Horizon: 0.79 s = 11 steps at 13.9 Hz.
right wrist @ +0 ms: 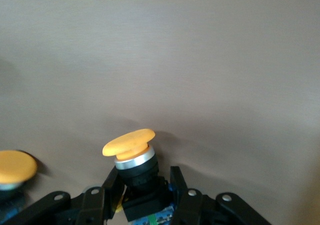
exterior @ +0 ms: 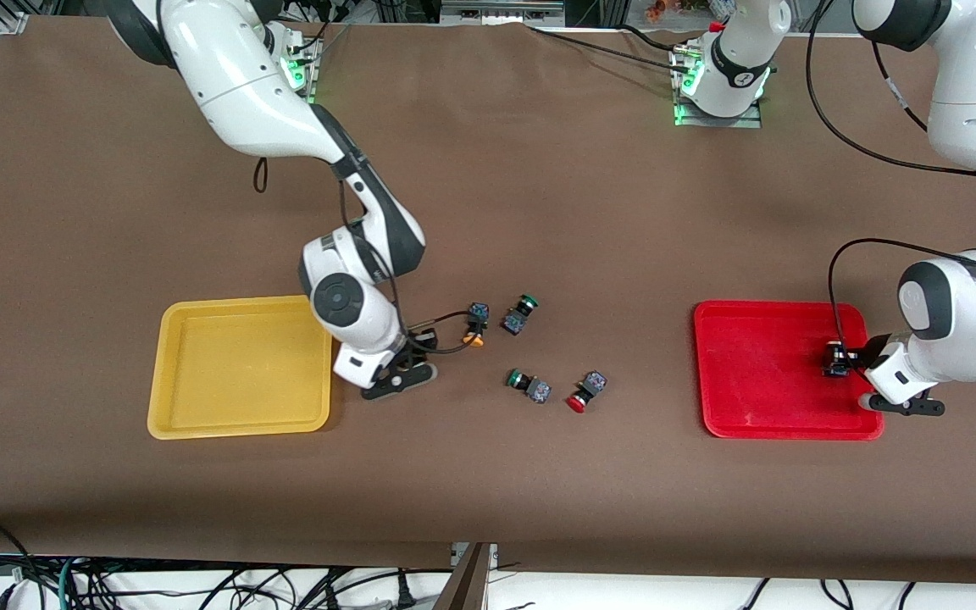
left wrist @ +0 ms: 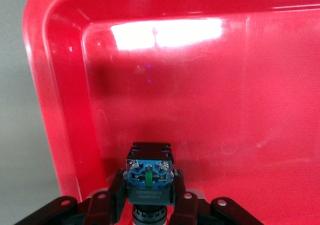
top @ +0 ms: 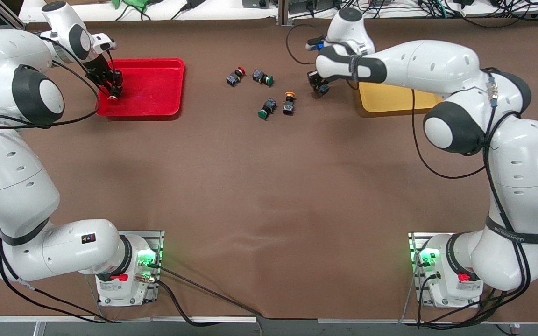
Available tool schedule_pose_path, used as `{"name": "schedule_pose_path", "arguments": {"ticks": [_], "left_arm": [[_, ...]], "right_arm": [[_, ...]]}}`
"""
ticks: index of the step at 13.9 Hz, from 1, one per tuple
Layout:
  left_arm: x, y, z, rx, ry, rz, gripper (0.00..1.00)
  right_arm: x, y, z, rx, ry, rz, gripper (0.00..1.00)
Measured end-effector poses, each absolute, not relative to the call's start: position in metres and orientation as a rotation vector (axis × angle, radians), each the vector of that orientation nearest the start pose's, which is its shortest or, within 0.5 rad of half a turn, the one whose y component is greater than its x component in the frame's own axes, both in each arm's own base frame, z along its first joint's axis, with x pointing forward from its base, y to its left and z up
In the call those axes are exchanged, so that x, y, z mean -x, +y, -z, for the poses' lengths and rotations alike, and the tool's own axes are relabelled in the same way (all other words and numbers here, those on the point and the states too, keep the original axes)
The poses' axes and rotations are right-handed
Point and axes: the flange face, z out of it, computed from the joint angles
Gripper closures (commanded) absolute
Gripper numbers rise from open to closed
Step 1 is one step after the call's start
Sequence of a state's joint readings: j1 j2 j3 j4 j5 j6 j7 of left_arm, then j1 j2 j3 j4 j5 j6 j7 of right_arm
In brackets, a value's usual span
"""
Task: Place red and yellow buttons in trays
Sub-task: 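Lower the red button into the red tray while the right gripper lowers yellow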
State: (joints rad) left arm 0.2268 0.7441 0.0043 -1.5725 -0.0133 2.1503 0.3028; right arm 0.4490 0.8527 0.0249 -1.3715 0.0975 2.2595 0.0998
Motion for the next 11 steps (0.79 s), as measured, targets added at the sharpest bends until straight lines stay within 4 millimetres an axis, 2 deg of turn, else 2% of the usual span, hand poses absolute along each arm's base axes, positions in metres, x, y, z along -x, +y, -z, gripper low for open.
{"name": "schedule_pose_path", "arguments": {"ticks": [1,3,4,5,6,7,8,9,10,11], "left_arm": [[-0.664,0.155,-0.19,3.181,0.103,-0.251,0.72],[-0.664,0.155,-0.19,3.182,0.101,-0.25,0.1],[-0.665,0.153,-0.19,3.183,0.104,-0.249,0.0],[-0.666,0.151,-0.191,3.185,0.108,-0.243,0.0],[-0.669,0.148,-0.195,3.188,0.117,-0.233,0.0],[-0.675,0.139,-0.204,3.196,0.138,-0.217,0.0],[-0.683,0.121,-0.216,3.208,0.177,-0.19,0.0],[-0.694,0.094,-0.23,3.219,0.219,-0.159,0.0],[-0.704,0.061,-0.245,3.22,0.265,-0.123,0.0],[-0.712,0.021,-0.257,3.213,0.328,-0.09,0.0]], "right_arm": [[-0.668,0.308,-0.222,3.019,-0.452,-0.041,0.97],[-0.688,0.237,-0.249,3.05,-0.429,-0.117,0.93],[-0.697,0.201,-0.257,3.068,-0.413,-0.129,0.86],[-0.703,0.169,-0.257,3.089,-0.4,-0.137,0.82],[-0.706,0.142,-0.249,3.105,-0.396,-0.156,0.72],[-0.705,0.119,-0.238,3.113,-0.39,-0.182,0.66],[-0.703,0.1,-0.226,3.115,-0.374,-0.207,0.56],[-0.702,0.089,-0.216,3.115,-0.366,-0.222,0.24],[-0.701,0.085,-0.21,3.115,-0.362,-0.228,0.01],[-0.701,0.086,-0.208,3.115,-0.362,-0.226,0.0]]}}
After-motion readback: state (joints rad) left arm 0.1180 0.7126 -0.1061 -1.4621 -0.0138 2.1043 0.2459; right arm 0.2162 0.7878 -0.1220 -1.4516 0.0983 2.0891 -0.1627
